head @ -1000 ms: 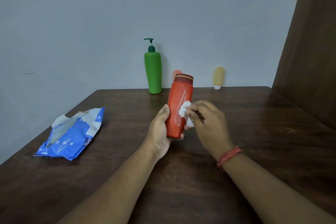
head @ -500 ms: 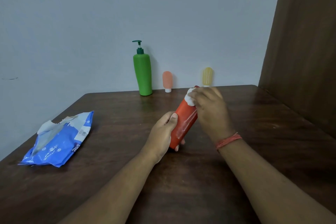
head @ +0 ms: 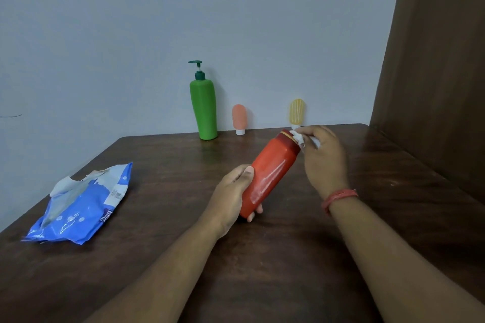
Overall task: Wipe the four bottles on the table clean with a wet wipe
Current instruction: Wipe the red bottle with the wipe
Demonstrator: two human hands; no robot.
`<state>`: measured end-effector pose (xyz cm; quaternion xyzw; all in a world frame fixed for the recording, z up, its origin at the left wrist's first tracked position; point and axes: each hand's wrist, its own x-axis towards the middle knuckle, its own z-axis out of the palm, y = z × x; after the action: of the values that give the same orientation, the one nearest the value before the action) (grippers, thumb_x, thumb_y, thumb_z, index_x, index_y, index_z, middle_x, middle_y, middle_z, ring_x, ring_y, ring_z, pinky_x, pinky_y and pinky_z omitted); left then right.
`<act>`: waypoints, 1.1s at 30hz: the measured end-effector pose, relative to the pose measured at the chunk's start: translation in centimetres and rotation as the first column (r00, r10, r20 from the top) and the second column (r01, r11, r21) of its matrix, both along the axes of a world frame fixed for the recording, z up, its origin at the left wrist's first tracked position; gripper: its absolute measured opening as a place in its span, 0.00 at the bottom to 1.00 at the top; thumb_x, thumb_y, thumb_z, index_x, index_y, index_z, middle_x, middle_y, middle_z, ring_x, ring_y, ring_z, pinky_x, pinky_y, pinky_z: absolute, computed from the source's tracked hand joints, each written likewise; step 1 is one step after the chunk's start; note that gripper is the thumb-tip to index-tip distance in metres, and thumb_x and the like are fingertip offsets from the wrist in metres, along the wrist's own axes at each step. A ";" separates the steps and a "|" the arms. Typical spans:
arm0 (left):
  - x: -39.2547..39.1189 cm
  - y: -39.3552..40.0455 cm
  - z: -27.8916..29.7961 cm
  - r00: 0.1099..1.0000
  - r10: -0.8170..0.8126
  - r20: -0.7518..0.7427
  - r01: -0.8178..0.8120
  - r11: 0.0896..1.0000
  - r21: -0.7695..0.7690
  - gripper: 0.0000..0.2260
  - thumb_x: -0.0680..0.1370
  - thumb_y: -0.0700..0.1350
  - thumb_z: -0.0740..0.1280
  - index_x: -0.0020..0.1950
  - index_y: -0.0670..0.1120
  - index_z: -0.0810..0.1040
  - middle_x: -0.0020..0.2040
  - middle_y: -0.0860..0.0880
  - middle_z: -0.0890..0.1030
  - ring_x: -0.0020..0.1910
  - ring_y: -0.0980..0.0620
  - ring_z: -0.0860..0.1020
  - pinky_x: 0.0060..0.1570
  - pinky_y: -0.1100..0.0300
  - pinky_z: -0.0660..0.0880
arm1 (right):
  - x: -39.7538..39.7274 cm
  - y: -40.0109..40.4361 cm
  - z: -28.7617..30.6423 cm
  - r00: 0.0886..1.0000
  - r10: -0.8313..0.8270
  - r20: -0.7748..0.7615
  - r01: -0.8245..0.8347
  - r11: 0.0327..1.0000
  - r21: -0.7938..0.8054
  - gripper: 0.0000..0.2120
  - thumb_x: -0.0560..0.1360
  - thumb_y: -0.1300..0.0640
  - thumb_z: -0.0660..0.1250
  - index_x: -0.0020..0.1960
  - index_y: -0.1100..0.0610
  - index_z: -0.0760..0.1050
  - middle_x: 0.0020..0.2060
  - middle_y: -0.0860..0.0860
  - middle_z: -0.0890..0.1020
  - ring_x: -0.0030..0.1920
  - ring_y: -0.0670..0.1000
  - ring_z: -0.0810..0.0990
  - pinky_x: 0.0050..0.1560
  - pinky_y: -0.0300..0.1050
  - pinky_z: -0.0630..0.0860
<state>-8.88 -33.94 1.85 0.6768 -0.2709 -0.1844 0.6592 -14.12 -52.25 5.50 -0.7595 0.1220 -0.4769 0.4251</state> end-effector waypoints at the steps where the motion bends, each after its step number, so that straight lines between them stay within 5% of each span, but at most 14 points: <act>1: 0.0 0.0 0.1 1.000 -0.007 0.006 0.007 1.000 0.013 0.14 0.85 0.54 0.57 0.62 0.48 0.75 0.40 0.40 0.80 0.31 0.45 0.79 0.25 0.57 0.72 | 0.0 -0.4 0.1 0.997 0.067 -0.048 -0.064 0.996 0.064 0.14 0.79 0.66 0.62 0.49 0.49 0.81 0.46 0.40 0.81 0.48 0.35 0.78 0.49 0.29 0.72; 7: 0.3 0.2 0.1 1.000 0.013 0.015 -0.014 0.999 0.044 0.15 0.85 0.55 0.57 0.64 0.48 0.74 0.41 0.39 0.80 0.32 0.45 0.80 0.26 0.57 0.73 | 0.1 -1.4 -0.4 0.885 0.451 -0.113 -0.435 0.889 0.141 0.15 0.84 0.59 0.58 0.65 0.48 0.78 0.62 0.42 0.80 0.65 0.41 0.75 0.64 0.38 0.72; 12: 0.3 0.4 0.1 0.999 0.039 -0.025 -0.038 0.999 0.036 0.14 0.85 0.53 0.57 0.64 0.48 0.75 0.41 0.39 0.81 0.32 0.43 0.80 0.25 0.57 0.73 | 0.1 -0.8 -0.4 0.942 0.224 -0.248 -0.217 0.975 0.057 0.12 0.82 0.53 0.62 0.64 0.49 0.79 0.54 0.45 0.83 0.56 0.45 0.79 0.57 0.42 0.75; 18: 0.3 0.3 0.1 0.995 0.064 -0.075 -0.066 0.998 -0.025 0.13 0.85 0.53 0.57 0.62 0.48 0.76 0.43 0.38 0.81 0.33 0.41 0.80 0.24 0.57 0.72 | 0.3 0.5 -0.7 0.990 0.040 -0.136 -0.026 0.994 0.102 0.12 0.77 0.47 0.68 0.42 0.54 0.79 0.35 0.48 0.81 0.37 0.48 0.78 0.39 0.43 0.73; 21: 0.3 0.2 0.1 0.990 0.070 -0.118 -0.080 0.994 -0.078 0.14 0.85 0.53 0.58 0.64 0.47 0.74 0.46 0.38 0.81 0.33 0.41 0.80 0.23 0.58 0.72 | 0.6 1.6 -1.0 0.991 0.097 -0.092 -0.078 0.979 0.186 0.12 0.79 0.44 0.65 0.52 0.52 0.79 0.43 0.46 0.83 0.45 0.45 0.81 0.45 0.44 0.77; 24: 0.3 0.4 0.5 0.972 0.075 -0.225 -0.124 0.969 -0.214 0.13 0.85 0.53 0.57 0.64 0.48 0.73 0.48 0.38 0.81 0.33 0.43 0.80 0.24 0.59 0.71 | 1.0 3.1 -1.6 0.947 0.319 0.019 -0.301 0.868 0.396 0.16 0.82 0.41 0.57 0.55 0.47 0.80 0.50 0.46 0.85 0.53 0.46 0.83 0.58 0.53 0.78; 29: 0.6 0.9 0.9 0.924 0.044 -0.380 -0.163 0.943 -0.290 0.14 0.84 0.54 0.58 0.67 0.51 0.73 0.53 0.39 0.82 0.34 0.44 0.80 0.29 0.57 0.73 | 1.2 4.4 -2.2 0.923 0.383 -0.025 -0.351 0.870 0.347 0.10 0.82 0.52 0.61 0.51 0.48 0.81 0.47 0.46 0.85 0.52 0.48 0.83 0.58 0.56 0.79; 33: 0.1 0.3 0.6 0.936 -0.025 -0.351 -0.072 0.963 -0.259 0.14 0.85 0.54 0.58 0.67 0.49 0.72 0.51 0.39 0.81 0.35 0.44 0.80 0.28 0.56 0.73 | 1.2 3.5 -1.6 0.947 0.271 0.170 -0.320 0.812 0.488 0.04 0.78 0.60 0.69 0.48 0.51 0.80 0.45 0.49 0.86 0.50 0.49 0.84 0.52 0.49 0.80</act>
<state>-8.81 -33.65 2.50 0.5407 -0.1631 -0.2562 0.7845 -12.88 -48.78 3.89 -0.6068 0.1044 -0.3900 0.6847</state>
